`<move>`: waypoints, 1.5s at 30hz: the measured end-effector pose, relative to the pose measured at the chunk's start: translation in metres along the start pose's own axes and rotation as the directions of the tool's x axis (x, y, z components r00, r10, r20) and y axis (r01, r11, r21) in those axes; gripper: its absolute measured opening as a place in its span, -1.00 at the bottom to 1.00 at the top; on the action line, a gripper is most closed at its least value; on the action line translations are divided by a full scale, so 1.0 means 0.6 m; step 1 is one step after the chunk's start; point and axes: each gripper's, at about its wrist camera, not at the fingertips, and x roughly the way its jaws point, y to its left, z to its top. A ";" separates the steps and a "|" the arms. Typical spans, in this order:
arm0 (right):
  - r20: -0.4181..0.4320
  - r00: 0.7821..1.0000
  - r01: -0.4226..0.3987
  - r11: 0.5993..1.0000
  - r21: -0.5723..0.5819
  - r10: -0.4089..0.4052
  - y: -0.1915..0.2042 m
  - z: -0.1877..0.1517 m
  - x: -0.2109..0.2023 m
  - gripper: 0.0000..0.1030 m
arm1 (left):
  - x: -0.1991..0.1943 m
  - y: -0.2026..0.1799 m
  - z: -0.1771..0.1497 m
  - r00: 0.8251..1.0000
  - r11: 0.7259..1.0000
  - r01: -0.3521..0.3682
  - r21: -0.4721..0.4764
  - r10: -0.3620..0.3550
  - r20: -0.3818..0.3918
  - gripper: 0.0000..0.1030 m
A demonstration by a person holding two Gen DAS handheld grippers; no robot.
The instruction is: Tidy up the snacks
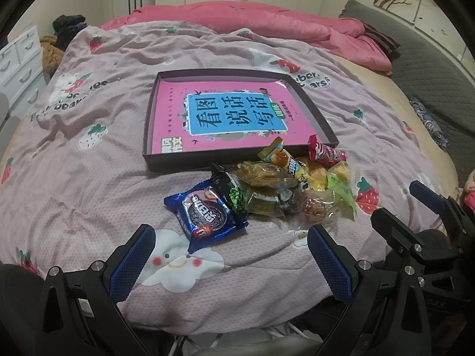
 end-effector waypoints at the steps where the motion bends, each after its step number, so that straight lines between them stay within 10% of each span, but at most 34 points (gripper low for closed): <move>1: -0.002 1.000 -0.001 1.000 0.000 0.001 0.001 -0.001 0.001 0.98 | 0.002 0.002 0.001 1.000 1.000 0.000 -0.002 0.000 -0.002 0.97; 45: -0.261 0.964 -0.041 0.998 0.050 0.052 0.022 -0.011 0.140 0.70 | 0.151 0.076 0.007 0.972 0.991 -0.121 -0.055 0.108 -0.208 0.97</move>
